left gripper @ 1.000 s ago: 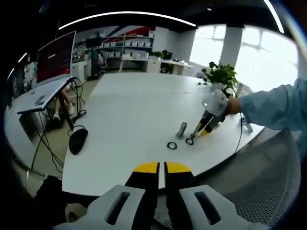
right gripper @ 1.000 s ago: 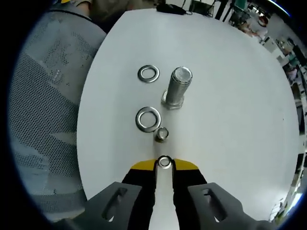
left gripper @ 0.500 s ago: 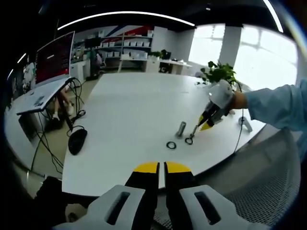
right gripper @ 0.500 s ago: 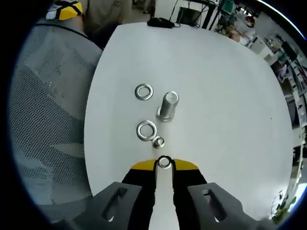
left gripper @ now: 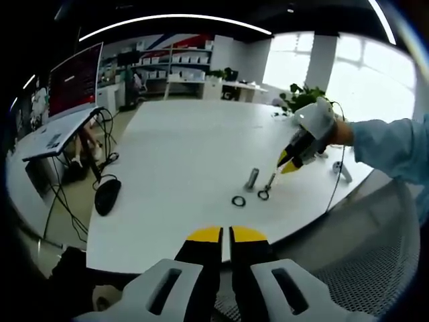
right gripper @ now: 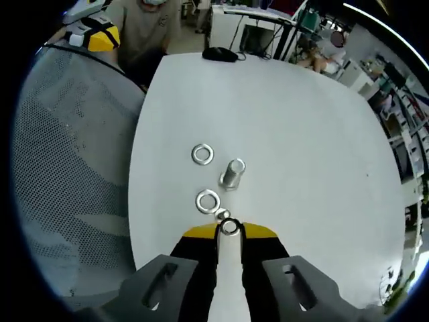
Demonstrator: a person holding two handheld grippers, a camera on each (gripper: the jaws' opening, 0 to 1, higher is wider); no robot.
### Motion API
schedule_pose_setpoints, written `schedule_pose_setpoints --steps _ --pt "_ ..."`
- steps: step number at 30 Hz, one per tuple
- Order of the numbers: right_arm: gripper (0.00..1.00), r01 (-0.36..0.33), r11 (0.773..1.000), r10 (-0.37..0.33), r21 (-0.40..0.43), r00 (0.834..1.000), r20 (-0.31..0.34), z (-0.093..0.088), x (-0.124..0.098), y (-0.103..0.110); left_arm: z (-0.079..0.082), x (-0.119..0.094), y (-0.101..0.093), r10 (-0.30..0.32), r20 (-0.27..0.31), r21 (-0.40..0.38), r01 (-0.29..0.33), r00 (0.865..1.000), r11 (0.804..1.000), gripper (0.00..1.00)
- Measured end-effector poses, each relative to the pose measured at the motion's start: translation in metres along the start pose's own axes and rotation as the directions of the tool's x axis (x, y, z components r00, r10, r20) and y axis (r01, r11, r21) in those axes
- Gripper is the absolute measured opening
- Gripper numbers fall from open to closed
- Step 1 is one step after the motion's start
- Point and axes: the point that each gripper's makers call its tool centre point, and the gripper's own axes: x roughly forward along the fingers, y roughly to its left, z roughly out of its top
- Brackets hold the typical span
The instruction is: Place the washer onto the threaded stud by aligning its center hole with the stud, sliding it down to the base, and recovering from edge contact or off-axis alignment until the washer reaches the visible bottom stop.
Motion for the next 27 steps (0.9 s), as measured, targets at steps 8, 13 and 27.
schedule_pose_setpoints --steps 8,13,27 --pt "0.13 -0.011 1.0 0.01 -0.022 1.0 -0.011 0.007 0.007 0.002 0.001 0.0 0.0 0.001 0.009 -0.002 -0.001 1.0 1.0 0.01" --pt "0.13 -0.029 0.999 0.027 -0.039 0.999 -0.04 0.005 0.014 0.004 0.002 0.0 0.0 0.002 0.012 -0.004 -0.002 1.0 1.0 0.01" --pt "0.13 -0.063 0.997 0.059 -0.046 0.995 -0.082 0.0 0.027 0.004 0.002 0.0 0.001 0.004 0.017 -0.006 -0.003 1.0 1.0 0.01"
